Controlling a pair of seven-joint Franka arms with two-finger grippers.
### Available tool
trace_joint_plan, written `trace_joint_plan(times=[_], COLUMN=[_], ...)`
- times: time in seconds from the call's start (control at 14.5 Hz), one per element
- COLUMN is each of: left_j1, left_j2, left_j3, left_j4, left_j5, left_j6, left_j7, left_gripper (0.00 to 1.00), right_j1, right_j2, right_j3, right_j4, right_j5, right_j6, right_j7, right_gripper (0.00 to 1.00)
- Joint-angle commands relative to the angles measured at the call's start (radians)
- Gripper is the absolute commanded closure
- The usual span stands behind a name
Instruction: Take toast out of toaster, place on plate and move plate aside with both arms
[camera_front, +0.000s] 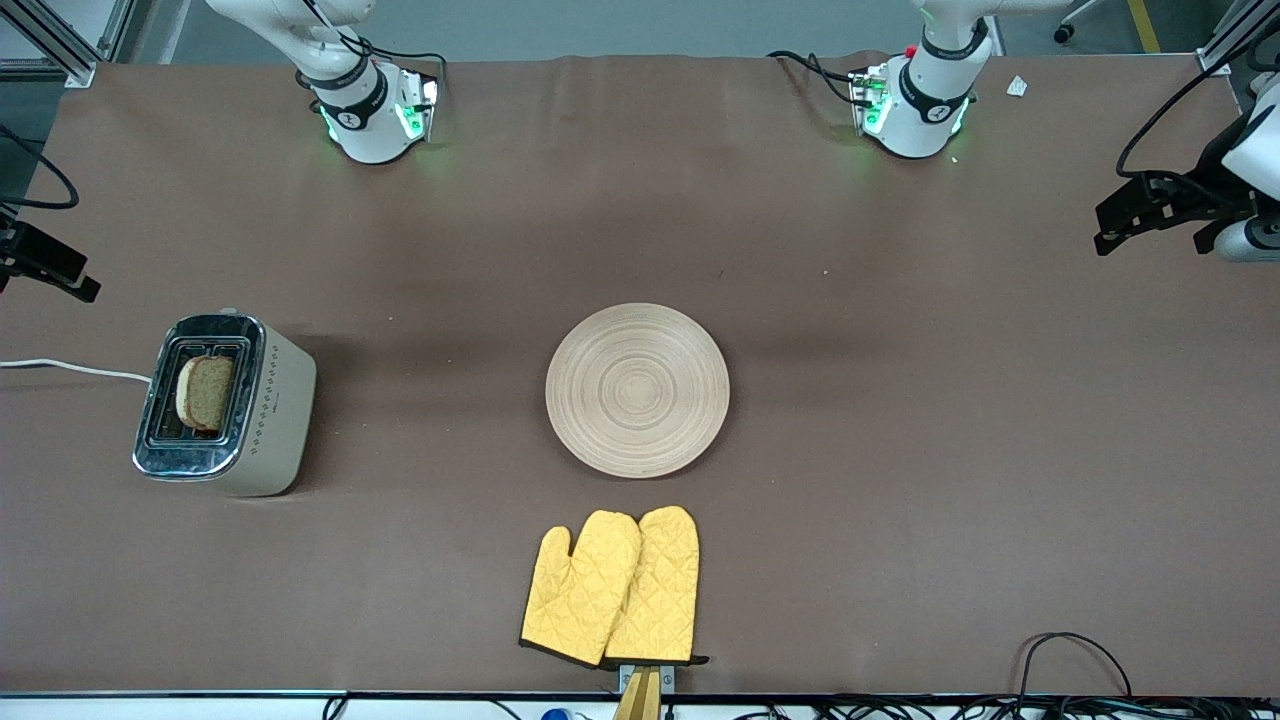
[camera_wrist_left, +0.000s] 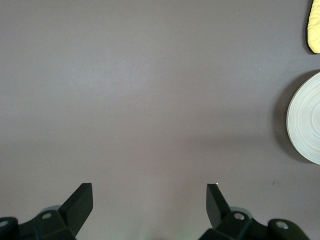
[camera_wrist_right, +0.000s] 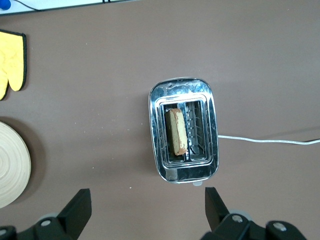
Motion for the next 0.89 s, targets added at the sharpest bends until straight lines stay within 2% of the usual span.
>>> trace_joint_plan(times=[0.0, 0.28, 0.83], left_j1=[0.013, 0.019, 0.017], left_j2=[0.014, 0.021, 0.021], left_j3=[-0.002, -0.002, -0.002], left_j4=[0.027, 0.027, 0.027], left_j5=[0.010, 0.006, 0.003], left_j6=[-0.006, -0.004, -0.004], left_j7=[0.017, 0.017, 0.016], left_gripper=[0.00, 0.00, 0.00], right_j1=[-0.025, -0.024, -0.053], right_j2=[-0.004, 0.030, 0.049], right_j3=[0.007, 0.007, 0.007], right_j4=[-0.032, -0.049, -0.253], right_j5=[0.024, 0.027, 0.028], right_j6=[0.056, 0.103, 0.327], right_j7=[-0.009, -0.040, -0.158], right_gripper=[0.00, 0.00, 0.00])
